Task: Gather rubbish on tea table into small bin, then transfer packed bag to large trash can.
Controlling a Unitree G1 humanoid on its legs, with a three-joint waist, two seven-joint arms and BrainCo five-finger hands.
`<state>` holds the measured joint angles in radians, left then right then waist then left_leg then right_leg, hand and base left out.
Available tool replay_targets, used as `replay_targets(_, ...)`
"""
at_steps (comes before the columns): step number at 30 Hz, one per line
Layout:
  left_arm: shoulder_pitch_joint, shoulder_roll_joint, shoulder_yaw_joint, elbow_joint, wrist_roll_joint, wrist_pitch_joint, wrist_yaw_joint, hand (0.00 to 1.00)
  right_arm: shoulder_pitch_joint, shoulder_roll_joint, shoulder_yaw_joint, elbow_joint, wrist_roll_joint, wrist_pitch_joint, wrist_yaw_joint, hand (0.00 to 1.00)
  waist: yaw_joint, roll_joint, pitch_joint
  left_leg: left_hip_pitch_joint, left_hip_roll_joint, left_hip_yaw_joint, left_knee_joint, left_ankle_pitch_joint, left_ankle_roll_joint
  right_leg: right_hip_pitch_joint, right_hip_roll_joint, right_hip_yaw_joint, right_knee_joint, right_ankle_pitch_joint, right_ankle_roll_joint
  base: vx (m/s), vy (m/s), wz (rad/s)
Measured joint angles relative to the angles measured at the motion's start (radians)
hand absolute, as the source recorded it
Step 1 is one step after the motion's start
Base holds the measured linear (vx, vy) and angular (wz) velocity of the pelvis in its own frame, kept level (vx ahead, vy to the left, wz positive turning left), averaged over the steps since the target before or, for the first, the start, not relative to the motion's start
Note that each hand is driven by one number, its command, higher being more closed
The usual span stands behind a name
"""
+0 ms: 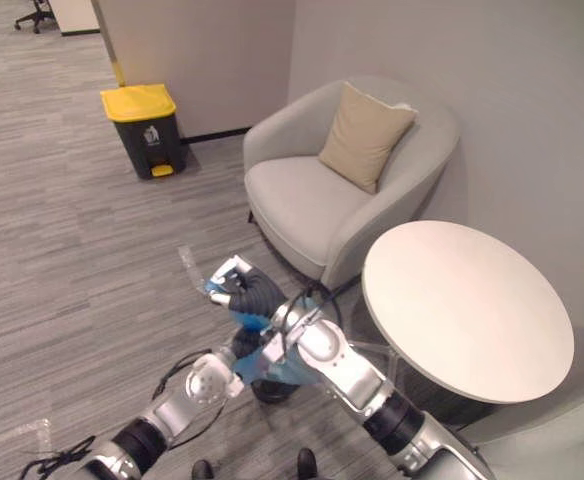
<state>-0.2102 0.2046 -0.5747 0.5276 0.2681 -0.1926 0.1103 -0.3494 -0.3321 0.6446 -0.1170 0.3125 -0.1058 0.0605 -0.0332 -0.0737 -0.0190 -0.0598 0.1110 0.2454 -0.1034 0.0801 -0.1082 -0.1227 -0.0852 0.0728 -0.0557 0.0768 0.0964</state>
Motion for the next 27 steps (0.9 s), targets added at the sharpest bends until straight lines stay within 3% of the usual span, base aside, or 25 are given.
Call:
replay_targets(7, 0.041, -0.016, 0.031, -0.006, -0.066, 0.023, 0.001, 1.00, 0.063, 0.061, -0.021, 0.028, -0.062, 0.000, 0.000, 1.00, -0.001, 0.000, 0.000, 0.002, 0.000, 0.000, 0.000, 0.000, 0.000, 0.002, 0.000, 0.000, 0.000, 0.000, 0.000, 0.00, 0.000, 0.00)
replay_targets(8, 0.050, -0.021, 0.044, -0.006, -0.076, 0.034, 0.001, 1.00, 0.070, 0.062, -0.021, 0.031, -0.081, 0.000, 0.000, 0.00, -0.001, 0.000, 0.000, 0.003, 0.000, 0.000, 0.000, 0.000, 0.000, 0.002, 0.000, 0.000, 0.001, 0.000, 0.000, 0.00, 0.000, 0.00)
replay_targets(21, 0.125, -0.049, 0.128, -0.006, -0.116, 0.081, 0.000, 1.00, 0.191, 0.102, -0.075, 0.074, -0.328, -0.022, -0.019, 0.00, -0.004, -0.001, -0.008, 0.005, -0.001, -0.007, 0.000, 0.000, 0.000, 0.007, -0.002, -0.006, 0.003, -0.001, 0.002, 0.00, 0.000, 0.01)
replay_targets(27, 0.160, -0.062, 0.236, -0.009, -0.154, 0.091, 0.005, 1.00, 0.258, 0.086, -0.215, 0.088, -0.549, -0.037, -0.084, 0.00, -0.004, -0.005, -0.011, 0.008, -0.001, -0.010, 0.000, 0.000, 0.000, 0.018, -0.004, -0.009, 0.003, -0.003, 0.004, 0.00, 0.000, 0.00)
